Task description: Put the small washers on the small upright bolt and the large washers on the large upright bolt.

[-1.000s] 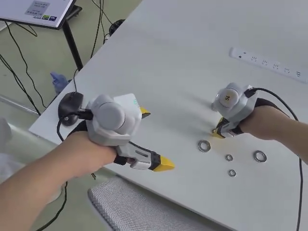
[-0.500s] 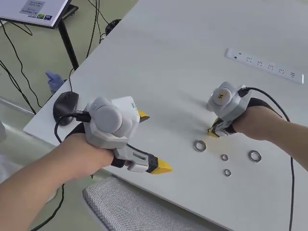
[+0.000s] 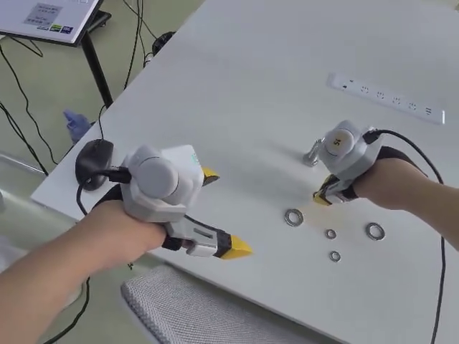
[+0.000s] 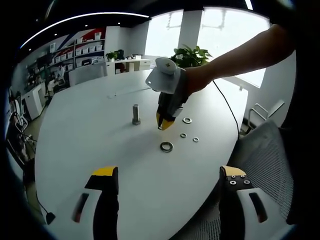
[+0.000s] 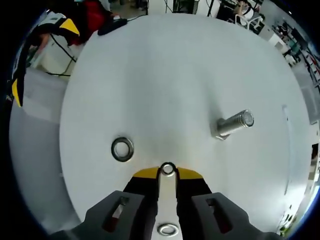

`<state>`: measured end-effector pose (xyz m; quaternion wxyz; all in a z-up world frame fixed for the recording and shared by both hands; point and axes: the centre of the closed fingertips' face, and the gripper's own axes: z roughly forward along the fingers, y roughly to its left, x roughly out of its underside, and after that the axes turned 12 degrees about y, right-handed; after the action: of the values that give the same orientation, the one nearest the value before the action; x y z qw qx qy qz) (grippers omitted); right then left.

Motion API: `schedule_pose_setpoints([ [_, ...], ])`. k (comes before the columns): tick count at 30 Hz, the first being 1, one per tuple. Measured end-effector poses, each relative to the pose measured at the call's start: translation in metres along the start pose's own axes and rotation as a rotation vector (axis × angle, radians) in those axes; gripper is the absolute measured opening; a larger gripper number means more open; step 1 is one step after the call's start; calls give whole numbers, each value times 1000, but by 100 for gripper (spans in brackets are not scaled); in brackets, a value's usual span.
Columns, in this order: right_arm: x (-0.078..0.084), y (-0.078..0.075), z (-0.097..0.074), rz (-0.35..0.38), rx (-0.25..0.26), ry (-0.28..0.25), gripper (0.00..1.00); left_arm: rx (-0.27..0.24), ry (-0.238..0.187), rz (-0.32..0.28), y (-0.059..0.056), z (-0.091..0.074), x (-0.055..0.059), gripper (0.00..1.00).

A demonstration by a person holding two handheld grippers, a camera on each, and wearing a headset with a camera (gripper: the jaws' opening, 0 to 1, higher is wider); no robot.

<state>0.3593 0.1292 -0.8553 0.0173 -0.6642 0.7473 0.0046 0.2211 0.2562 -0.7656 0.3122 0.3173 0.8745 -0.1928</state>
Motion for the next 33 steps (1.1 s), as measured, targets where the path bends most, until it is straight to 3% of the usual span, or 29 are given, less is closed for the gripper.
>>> schedule_pose_setpoints([
  [9,43,-8,-11,74,16,11,12,20,6,40,-2,5,-8,83],
  [11,60,-9,-11,106,-5,24,12,27,7,44,-4,7,-9,82],
  [13,72,-14,-13,117,7,33,12,37,7,53,-6,8,-9,82],
  [20,102,-21,-25,199,9,44,12,54,5,68,-9,11,-11,82],
  [28,118,-40,-35,235,31,48,12,35,-9,52,-1,13,-13,89],
  [33,116,-50,-39,230,50,47,12,28,5,55,2,15,-8,91],
])
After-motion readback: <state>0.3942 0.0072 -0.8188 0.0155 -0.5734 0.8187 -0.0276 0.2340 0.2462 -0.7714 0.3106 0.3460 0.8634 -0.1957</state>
